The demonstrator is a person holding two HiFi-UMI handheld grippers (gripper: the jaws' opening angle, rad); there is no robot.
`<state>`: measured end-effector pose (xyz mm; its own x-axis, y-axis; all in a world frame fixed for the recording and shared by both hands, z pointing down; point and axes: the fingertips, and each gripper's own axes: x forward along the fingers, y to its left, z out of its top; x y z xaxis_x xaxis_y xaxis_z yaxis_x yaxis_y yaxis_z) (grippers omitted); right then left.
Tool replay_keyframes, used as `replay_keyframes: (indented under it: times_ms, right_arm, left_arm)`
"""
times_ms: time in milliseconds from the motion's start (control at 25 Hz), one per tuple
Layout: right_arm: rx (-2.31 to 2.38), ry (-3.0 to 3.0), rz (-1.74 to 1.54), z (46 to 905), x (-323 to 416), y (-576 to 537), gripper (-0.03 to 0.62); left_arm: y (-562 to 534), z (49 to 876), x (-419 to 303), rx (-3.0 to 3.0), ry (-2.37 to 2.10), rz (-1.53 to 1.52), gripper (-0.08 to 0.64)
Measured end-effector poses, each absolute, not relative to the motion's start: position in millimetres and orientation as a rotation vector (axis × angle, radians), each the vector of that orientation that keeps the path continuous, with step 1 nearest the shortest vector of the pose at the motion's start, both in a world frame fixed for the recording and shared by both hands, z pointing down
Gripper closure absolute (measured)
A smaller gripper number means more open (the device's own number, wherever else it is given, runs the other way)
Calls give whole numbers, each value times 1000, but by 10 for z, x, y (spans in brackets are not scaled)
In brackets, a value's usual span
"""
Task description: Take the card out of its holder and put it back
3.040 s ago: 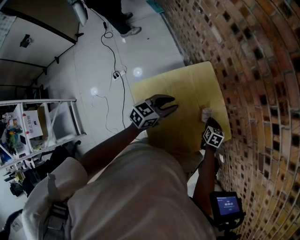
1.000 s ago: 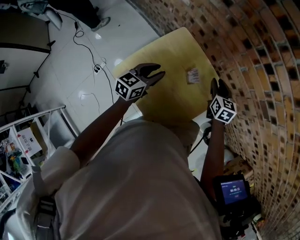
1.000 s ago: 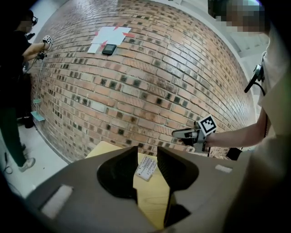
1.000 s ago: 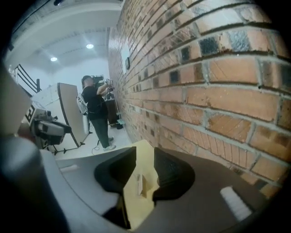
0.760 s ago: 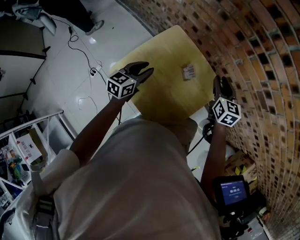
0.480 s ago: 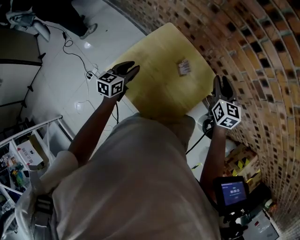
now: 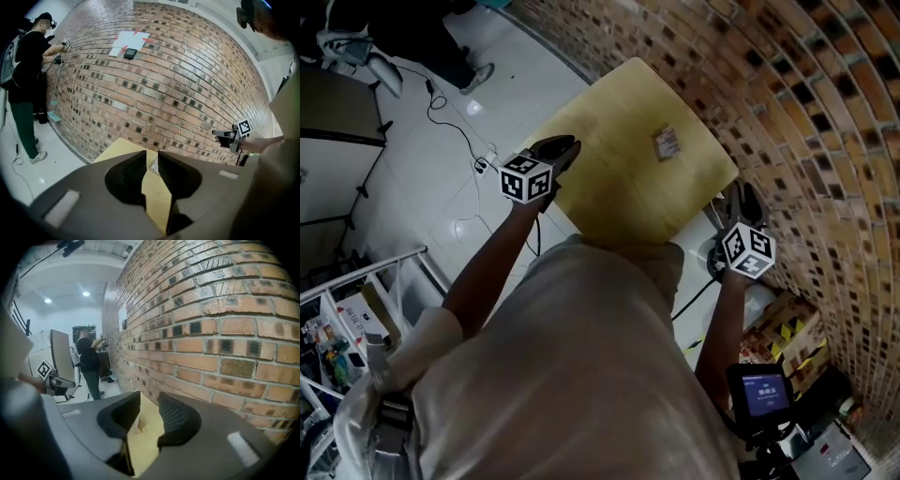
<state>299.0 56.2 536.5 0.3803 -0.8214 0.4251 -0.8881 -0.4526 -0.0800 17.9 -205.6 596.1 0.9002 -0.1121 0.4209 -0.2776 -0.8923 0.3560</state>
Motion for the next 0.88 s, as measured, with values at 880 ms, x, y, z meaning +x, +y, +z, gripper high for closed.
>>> replay_keyframes:
  times_ms: [880]
  right_arm:
    - [2500, -1407, 818, 5793, 2574, 1113, 476]
  left_arm:
    - [-1713, 5930, 392, 2643, -99, 478, 419]
